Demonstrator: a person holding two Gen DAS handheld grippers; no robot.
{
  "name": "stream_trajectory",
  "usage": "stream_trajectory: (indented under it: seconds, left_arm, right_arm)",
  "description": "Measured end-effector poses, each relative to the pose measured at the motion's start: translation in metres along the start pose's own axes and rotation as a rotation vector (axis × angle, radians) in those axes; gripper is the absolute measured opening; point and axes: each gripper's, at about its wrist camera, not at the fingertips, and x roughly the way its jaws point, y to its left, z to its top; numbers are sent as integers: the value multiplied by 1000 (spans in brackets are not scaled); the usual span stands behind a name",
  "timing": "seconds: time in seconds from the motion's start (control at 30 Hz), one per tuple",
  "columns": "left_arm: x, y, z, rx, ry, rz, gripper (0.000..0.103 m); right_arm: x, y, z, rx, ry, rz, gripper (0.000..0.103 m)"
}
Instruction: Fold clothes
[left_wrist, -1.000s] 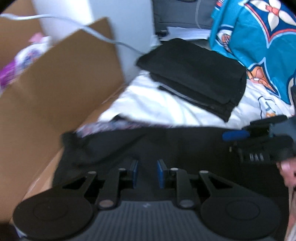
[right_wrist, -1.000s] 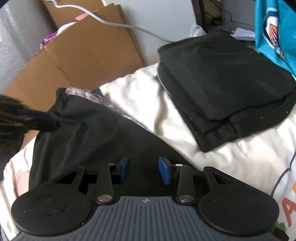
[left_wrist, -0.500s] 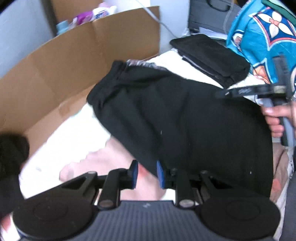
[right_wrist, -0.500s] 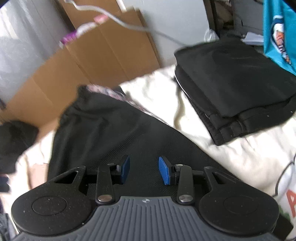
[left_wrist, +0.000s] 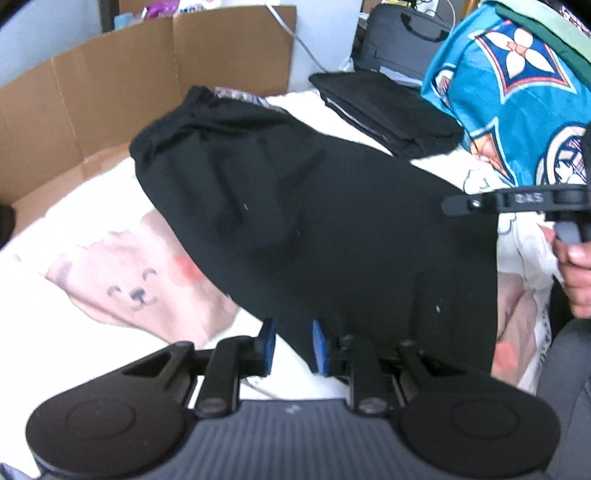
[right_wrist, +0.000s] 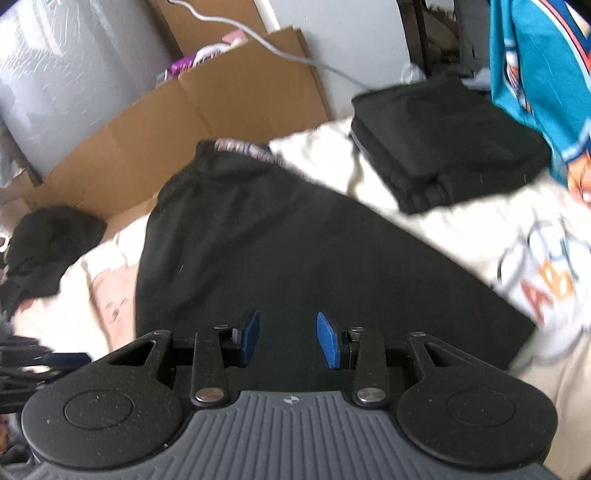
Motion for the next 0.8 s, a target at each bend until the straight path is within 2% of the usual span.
stream_trajectory:
  seconds: [0.13, 0.37, 0.47, 0.63, 0.8]
  left_arm:
    - [3, 0, -19, -47, -7, -18, 24]
    - [5, 2, -47, -157, -32, -16, 23]
    - [2, -2, -54, -170, -31, -5, 23]
    - [-13, -8, -61, -209, -77, 19, 23]
    - [-20, -7, -66, -246, -109, -12, 23]
  right_arm:
    - [-21, 11, -13, -40, 55, 5, 43]
    - [-44, 37, -45, -100, 225, 57, 43]
    - [-54, 52, -63, -147, 232, 29, 43]
    - [-64, 77, -86, -236, 252, -1, 43]
    - [-61, 99, -104, -332, 280, -26, 43]
